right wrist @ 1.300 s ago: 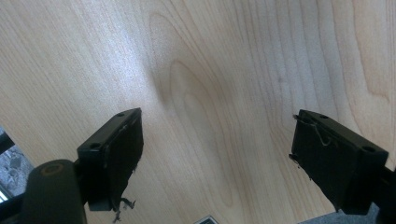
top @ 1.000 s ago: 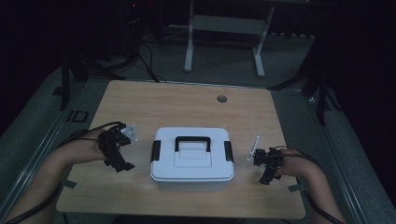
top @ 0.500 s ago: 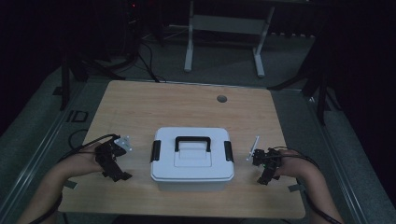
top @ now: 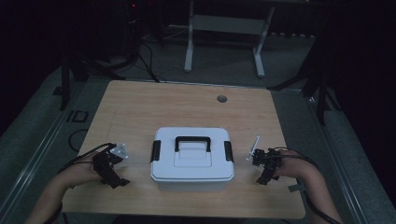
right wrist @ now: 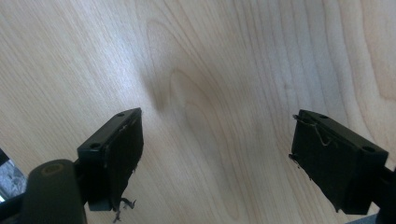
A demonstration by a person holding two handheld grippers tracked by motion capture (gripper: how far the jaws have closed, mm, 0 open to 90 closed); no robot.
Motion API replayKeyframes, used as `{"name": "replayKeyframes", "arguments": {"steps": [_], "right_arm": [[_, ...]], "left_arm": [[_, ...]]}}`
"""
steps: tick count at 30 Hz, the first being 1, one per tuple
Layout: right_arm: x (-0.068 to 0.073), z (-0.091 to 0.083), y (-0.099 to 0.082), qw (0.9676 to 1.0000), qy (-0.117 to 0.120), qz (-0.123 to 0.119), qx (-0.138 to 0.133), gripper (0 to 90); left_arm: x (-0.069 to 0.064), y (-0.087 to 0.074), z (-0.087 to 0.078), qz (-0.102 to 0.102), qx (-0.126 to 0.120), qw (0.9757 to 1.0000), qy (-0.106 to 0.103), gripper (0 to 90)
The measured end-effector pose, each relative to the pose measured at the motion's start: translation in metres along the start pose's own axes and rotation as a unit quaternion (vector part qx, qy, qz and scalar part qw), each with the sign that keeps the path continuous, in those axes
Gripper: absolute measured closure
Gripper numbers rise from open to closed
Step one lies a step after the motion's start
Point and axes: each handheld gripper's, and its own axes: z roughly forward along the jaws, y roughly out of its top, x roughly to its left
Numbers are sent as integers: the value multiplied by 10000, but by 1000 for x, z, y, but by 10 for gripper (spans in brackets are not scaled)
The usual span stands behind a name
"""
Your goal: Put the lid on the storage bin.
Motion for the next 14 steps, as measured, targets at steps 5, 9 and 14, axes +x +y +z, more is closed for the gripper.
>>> {"name": "replayKeyframes", "arguments": {"steps": [5, 9, 14], "right_arm": [[0, -1, 0, 10000, -11, 4, -23, 164], [-1, -3, 1, 10000, -20, 38, -67, 164], [-1, -3, 2, 10000, -21, 24, -33, 164]], "left_arm": [[2, -7, 7, -93, 10, 10000, -31, 10], [1, -10, 11, -115, 82, 9999, -83, 10], [2, -14, 11, -148, 129, 9998, -66, 10]]}}
